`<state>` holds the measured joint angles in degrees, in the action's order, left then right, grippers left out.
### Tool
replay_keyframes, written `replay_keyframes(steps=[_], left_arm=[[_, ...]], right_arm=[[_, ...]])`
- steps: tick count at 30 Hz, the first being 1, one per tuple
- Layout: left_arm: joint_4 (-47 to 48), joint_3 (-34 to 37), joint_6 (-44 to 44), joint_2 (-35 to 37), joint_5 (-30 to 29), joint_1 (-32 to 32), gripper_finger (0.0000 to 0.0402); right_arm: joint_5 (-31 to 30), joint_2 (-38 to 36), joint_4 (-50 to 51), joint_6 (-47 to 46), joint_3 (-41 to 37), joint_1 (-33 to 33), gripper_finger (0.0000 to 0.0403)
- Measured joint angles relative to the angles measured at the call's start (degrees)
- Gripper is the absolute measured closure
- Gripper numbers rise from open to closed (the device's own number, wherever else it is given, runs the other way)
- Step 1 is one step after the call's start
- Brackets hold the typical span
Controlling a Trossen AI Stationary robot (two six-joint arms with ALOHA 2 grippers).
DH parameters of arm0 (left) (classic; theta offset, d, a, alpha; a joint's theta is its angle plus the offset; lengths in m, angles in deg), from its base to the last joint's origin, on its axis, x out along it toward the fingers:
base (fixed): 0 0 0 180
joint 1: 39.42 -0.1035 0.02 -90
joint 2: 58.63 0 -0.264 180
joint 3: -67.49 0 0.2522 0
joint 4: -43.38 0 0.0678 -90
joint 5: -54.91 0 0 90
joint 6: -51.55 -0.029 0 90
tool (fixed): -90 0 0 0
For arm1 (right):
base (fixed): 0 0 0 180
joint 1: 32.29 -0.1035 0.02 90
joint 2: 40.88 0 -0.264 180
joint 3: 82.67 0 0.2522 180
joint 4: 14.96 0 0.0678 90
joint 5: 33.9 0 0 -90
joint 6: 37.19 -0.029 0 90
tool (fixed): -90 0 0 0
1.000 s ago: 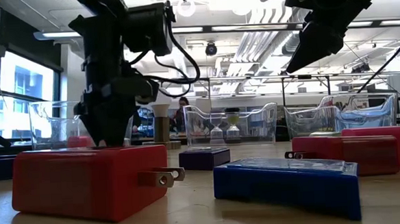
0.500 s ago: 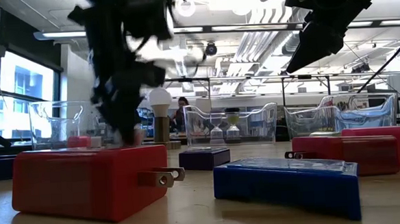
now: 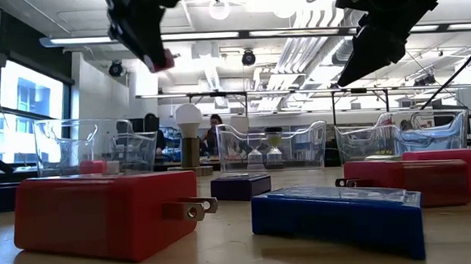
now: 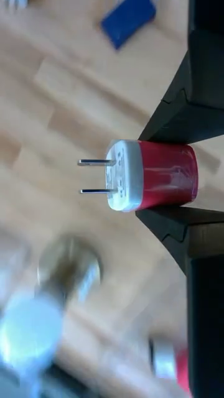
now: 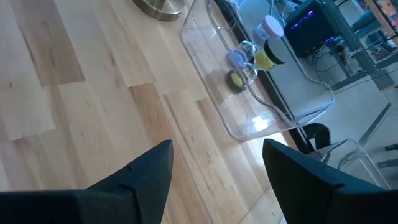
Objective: Pick & Place Office items
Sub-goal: Put the white and pink charger adapter into the left transparent bin
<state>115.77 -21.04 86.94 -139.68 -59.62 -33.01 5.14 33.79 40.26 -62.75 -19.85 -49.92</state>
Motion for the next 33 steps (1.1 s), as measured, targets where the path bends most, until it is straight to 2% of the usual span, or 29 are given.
replay_keyframes(steps=[6,12,19,22,28,33], left_arm=[[10.4,0.0,4.9,5.7,-0.7,-8.8,0.028],[19.7,0.3,6.5,6.4,0.4,-20.3,0.028],[17.4,2.7,1.5,6.3,5.1,-29.4,0.028],[14.8,5.2,-1.0,6.3,8.9,-32.3,0.028],[7.9,12.0,-4.1,6.3,14.7,-36.1,0.028],[4.3,16.1,-4.1,6.3,15.5,-38.6,0.028]], right_arm=[[0.2,0.0,-0.3,-0.1,0.0,0.0,0.0165],[0.2,0.0,-0.6,-0.1,0.0,0.0,0.0165],[0.2,0.0,-0.6,-0.1,0.0,0.0,0.0165],[0.2,0.0,-0.6,-0.1,0.0,0.0,0.0165],[1.0,0.0,-0.5,-0.1,0.0,0.0,0.0165],[1.2,0.0,-0.6,-0.1,0.0,0.0,0.0165]])
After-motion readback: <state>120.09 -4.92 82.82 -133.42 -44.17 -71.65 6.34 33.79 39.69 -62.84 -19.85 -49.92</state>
